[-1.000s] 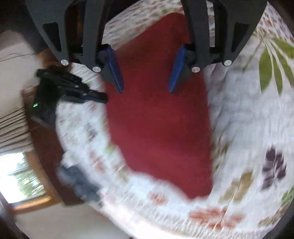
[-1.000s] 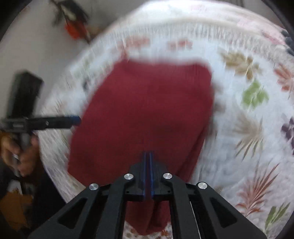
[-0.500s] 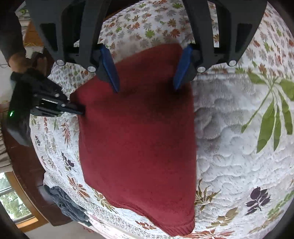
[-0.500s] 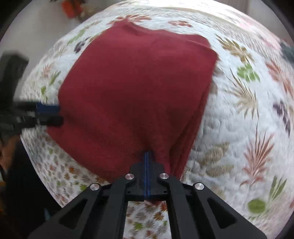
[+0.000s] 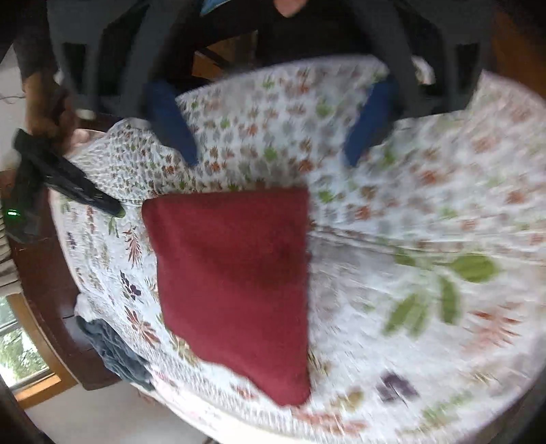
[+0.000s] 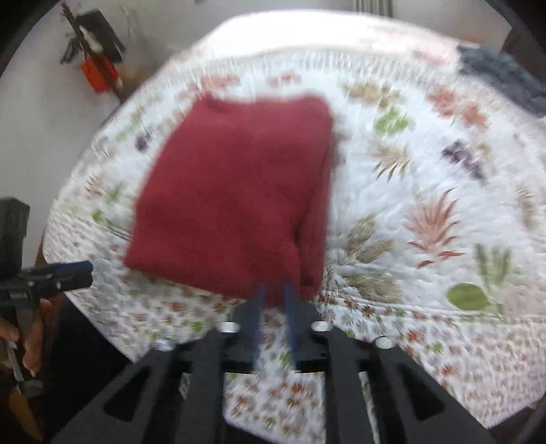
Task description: Fold small clothes
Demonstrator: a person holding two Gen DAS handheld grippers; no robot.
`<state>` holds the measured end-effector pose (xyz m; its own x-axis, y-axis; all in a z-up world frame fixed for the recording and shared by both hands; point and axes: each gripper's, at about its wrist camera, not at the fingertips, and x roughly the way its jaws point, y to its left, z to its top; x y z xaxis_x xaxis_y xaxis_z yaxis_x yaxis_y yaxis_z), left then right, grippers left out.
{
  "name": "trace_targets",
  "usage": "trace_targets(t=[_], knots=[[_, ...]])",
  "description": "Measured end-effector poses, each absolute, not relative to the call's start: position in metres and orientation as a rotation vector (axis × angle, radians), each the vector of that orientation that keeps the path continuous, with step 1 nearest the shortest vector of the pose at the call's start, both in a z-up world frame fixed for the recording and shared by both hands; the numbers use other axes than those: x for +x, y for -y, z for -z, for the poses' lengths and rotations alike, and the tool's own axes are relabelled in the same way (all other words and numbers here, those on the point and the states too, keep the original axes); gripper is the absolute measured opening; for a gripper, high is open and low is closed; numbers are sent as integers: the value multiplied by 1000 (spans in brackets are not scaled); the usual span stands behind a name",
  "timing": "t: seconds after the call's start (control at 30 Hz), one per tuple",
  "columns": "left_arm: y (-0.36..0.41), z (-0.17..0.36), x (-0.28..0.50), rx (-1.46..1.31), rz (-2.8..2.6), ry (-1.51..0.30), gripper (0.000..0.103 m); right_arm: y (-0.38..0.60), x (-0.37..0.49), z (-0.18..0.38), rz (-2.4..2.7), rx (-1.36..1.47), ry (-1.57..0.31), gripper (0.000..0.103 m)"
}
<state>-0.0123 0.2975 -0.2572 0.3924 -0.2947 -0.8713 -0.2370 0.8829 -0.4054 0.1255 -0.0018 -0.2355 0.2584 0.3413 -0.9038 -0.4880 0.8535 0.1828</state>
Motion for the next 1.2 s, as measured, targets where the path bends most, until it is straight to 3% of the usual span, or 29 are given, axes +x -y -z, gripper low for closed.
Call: trace_targets(t=[0.03,0.07,0.1,0.17,0.33,0.6,0.87,1.2], knots=[[-295,238,-28,-457,-1,-1147,95,8,111,218,-553,-129,-1141,54],[-289,226,-35,-406,-30,-1123,99,12,95,203,-528,-133,-1100,75],[-284,212,-45,-358,-51,-1095,100,13,84,193,-510,-145,-1070,89],[-272,184,-66,-268,-101,-1045,100,12,51,167,-446,-187,-987,98],[-257,118,-113,-143,-223,-1062,100,20,-12,113,-272,-197,-852,99],[-237,9,-163,-182,-228,-973,100,3,-65,34,-338,-281,-932,99],[-219,-9,-180,-182,-206,-976,100,-2,-104,-24,-298,-270,-879,99],[-214,-19,-166,-171,-184,-967,100,-3,-95,-39,-294,-239,-873,99]])
